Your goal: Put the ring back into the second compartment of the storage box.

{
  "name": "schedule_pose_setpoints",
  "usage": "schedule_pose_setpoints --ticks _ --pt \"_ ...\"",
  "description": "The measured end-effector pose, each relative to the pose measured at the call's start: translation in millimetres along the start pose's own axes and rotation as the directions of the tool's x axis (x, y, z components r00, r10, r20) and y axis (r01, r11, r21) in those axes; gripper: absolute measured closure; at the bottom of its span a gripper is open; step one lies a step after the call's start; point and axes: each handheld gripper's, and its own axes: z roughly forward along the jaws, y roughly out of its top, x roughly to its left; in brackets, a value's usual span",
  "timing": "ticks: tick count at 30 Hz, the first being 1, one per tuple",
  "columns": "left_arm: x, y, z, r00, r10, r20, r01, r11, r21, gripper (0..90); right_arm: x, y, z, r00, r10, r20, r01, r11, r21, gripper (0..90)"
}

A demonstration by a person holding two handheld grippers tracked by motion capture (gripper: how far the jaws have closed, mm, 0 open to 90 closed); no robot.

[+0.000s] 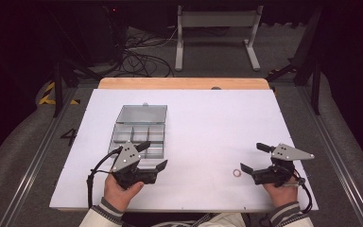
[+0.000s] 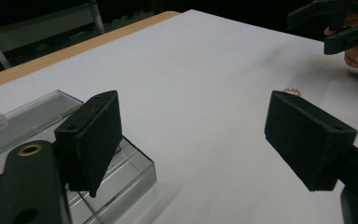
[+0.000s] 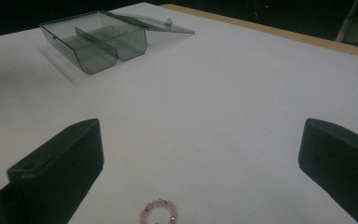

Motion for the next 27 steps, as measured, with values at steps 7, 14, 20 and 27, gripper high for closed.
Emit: schedule_pose_setpoints --ticks 7,14,20,27 --pt "-6.5 2.1 10.8 0.9995 -0.005 0.033 0.005 1.0 -0.005 21.5 -0.7 0.4 1.7 0.9999 0.009 -0.014 -0.009 1.0 -0.011 0.6" --pt "-19.5 7.0 27.8 0.9991 0.019 0.037 -0.02 0.9998 0.002 23.0 -0.6 1.5 2.9 1.0 0.003 -0.003 -0.003 1.0 -0.002 0.8" --pt "-28.0 12.2 47.3 0.9976 0.031 0.061 -0.032 0.9992 0.023 23.3 -1.7 1.8 2.0 1.0 0.002 0.008 -0.002 1.0 0.002 1.1" --pt "-38.5 17.4 68.7 0.9941 0.014 0.108 -0.019 0.9989 0.043 23.4 -1.8 1.9 0.0 1.0 0.004 0.009 -0.004 1.0 -0.002 1.3"
